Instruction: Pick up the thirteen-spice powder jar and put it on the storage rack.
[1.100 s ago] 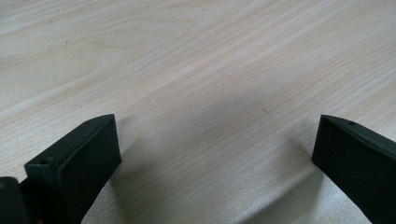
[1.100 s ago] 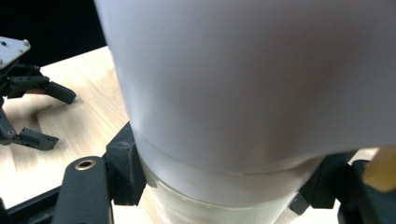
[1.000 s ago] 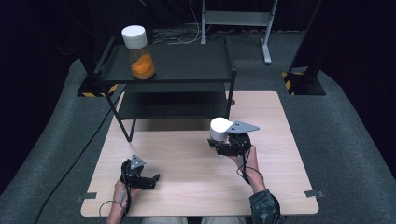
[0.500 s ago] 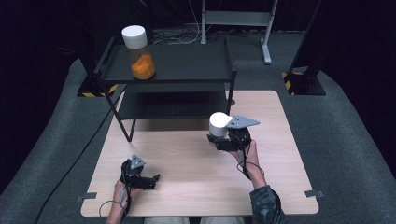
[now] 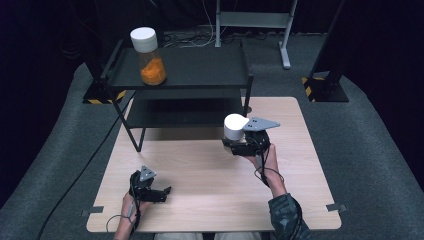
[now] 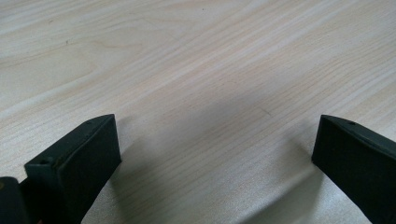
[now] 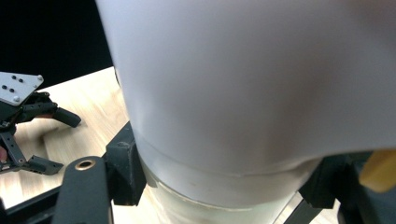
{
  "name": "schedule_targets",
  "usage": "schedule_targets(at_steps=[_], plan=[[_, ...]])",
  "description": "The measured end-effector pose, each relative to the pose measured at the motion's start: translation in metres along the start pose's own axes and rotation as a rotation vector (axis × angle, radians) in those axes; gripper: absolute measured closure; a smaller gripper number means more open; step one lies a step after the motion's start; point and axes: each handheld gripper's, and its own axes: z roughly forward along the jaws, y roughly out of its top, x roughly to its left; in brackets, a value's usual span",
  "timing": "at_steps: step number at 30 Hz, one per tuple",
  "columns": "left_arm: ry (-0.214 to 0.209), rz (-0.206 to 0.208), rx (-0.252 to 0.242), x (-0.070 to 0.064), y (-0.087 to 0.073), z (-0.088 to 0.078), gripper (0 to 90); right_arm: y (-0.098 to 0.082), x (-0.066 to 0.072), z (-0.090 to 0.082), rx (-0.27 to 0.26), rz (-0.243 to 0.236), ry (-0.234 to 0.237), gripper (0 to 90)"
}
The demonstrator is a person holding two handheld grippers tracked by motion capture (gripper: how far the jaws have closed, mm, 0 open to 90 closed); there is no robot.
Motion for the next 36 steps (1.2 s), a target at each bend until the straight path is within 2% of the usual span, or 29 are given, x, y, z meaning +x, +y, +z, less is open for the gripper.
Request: schedule_targets(at_steps=[36], plan=[[0.000, 0.000, 0.000, 0.000, 0.000, 0.000, 0.5, 0.044, -0.012, -0.016, -0.030, -0.034, 0.029, 30.7]])
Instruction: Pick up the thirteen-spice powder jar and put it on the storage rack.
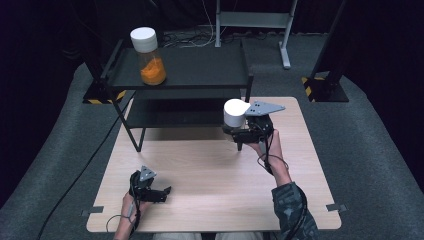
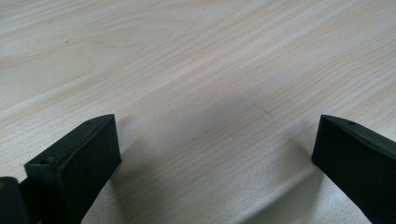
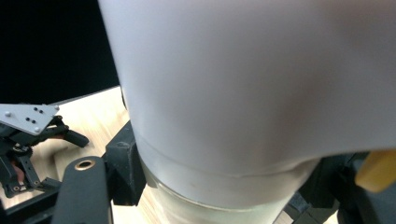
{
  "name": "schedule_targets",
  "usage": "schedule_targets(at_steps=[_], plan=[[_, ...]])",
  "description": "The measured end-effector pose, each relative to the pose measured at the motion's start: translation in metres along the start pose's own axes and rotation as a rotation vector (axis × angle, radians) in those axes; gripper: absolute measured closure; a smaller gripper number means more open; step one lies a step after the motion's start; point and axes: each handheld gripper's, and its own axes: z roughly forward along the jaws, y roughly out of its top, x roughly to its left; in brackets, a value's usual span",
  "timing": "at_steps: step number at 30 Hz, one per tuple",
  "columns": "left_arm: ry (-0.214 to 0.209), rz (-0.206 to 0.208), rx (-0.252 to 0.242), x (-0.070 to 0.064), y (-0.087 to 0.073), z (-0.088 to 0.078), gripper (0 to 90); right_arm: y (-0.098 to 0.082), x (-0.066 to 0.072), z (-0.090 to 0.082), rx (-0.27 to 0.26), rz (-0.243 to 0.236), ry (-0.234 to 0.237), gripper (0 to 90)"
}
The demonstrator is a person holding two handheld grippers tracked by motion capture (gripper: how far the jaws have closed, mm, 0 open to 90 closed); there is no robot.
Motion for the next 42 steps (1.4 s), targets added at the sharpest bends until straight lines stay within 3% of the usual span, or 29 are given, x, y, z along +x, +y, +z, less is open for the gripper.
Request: schedule_targets(at_steps=[42], plan=[[0.000, 0.000, 0.000, 0.000, 0.000, 0.000, 0.5, 0.048, -0.010, -0.018, -0.016, -0.016, 0.014, 30.7]])
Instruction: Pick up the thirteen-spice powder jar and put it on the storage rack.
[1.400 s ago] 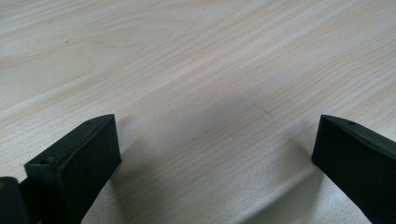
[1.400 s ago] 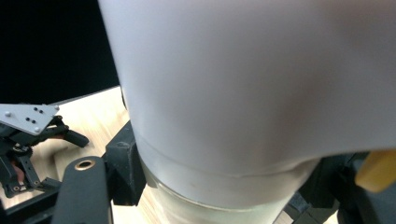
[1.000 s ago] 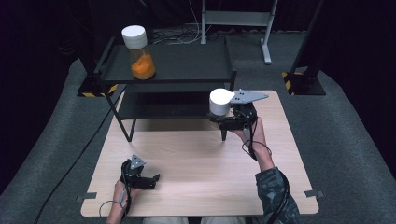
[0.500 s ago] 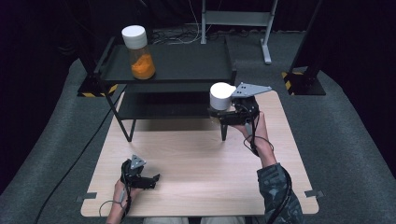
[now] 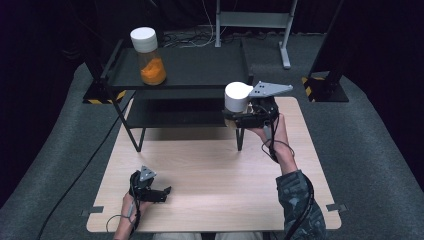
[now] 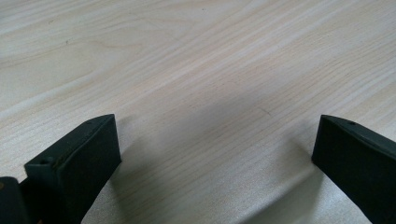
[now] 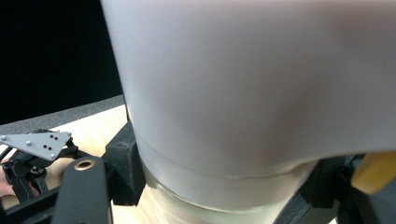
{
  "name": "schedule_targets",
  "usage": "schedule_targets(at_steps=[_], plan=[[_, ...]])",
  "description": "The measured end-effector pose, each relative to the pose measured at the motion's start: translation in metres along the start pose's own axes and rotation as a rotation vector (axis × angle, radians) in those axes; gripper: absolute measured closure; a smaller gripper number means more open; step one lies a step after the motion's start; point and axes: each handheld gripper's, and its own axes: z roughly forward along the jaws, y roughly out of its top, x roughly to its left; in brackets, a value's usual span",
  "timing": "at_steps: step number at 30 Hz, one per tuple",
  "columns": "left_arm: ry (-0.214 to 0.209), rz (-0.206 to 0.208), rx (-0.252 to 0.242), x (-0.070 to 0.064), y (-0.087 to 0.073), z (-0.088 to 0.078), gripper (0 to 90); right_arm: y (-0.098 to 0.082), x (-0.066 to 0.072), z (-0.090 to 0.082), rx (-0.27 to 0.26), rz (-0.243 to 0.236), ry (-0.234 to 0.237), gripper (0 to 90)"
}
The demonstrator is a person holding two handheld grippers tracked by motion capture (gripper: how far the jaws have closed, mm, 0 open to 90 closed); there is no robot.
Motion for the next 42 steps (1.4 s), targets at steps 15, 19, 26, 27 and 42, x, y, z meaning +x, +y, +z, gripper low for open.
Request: schedule_targets(at_steps=[15, 19, 26, 27, 42], plan=[[0.000, 0.001, 0.000, 0.000, 0.000, 0.000, 0.5, 0.021, -0.003, -0.004, -0.006, -0.013, 0.015, 30.7], [0.000, 0.000, 0.000, 0.000, 0.000, 0.000, 0.5, 0.025, -0.005, -0.004, -0.010, -0.016, 0.021, 30.7], [0.000, 0.000, 0.000, 0.000, 0.000, 0.000, 0.5, 0.030, -0.006, -0.005, -0.011, -0.011, 0.020, 30.7], [0.000, -0.001, 0.000, 0.000, 0.000, 0.000, 0.5, 0.030, -0.006, -0.005, -0.012, -0.012, 0.021, 30.7], [0.000, 0.001, 0.001, 0.000, 0.000, 0.000, 0.5, 0.042, -0.010, -0.008, -0.027, -0.012, 0.037, 30.7]])
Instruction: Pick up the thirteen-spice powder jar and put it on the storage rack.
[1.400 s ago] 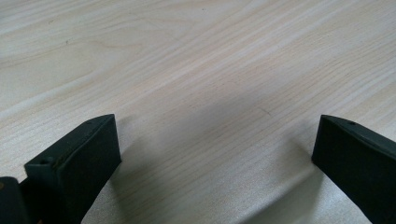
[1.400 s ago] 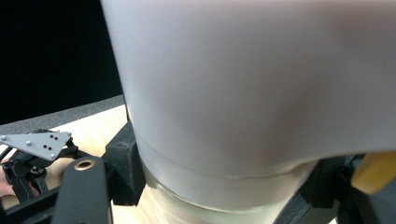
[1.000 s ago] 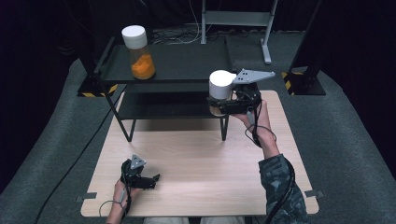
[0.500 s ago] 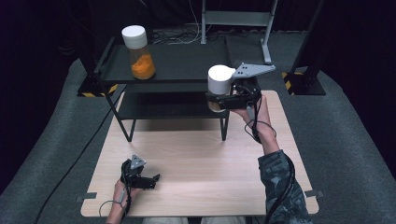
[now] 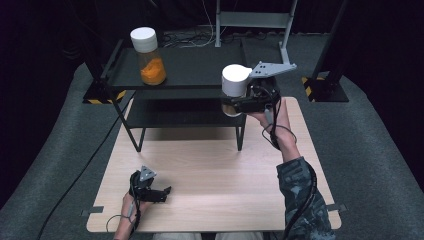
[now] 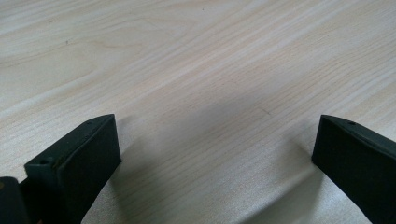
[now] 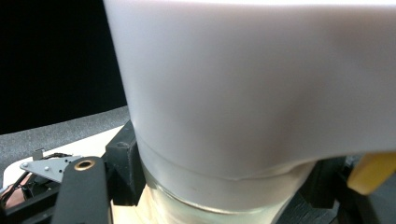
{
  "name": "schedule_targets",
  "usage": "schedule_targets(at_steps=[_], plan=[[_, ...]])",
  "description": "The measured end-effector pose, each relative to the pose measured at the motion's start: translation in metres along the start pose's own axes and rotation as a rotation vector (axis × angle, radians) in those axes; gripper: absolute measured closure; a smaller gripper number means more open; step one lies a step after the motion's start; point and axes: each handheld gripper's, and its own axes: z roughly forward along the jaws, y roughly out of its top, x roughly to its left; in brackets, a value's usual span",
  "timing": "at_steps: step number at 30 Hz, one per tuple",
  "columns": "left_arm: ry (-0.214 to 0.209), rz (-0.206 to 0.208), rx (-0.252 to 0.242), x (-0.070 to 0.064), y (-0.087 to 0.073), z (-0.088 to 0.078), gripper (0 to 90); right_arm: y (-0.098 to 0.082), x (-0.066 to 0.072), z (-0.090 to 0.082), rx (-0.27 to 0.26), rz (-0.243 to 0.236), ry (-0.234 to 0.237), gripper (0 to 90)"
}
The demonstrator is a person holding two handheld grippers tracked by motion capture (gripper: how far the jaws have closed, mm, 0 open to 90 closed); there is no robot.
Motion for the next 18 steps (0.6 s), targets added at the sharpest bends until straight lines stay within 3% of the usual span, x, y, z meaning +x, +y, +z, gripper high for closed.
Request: schedule_targets(at_steps=[18], plan=[[0.000, 0.000, 0.000, 0.000, 0.000, 0.000, 0.5, 0.015, -0.005, 0.000, -0.016, 0.007, 0.010, 30.7]])
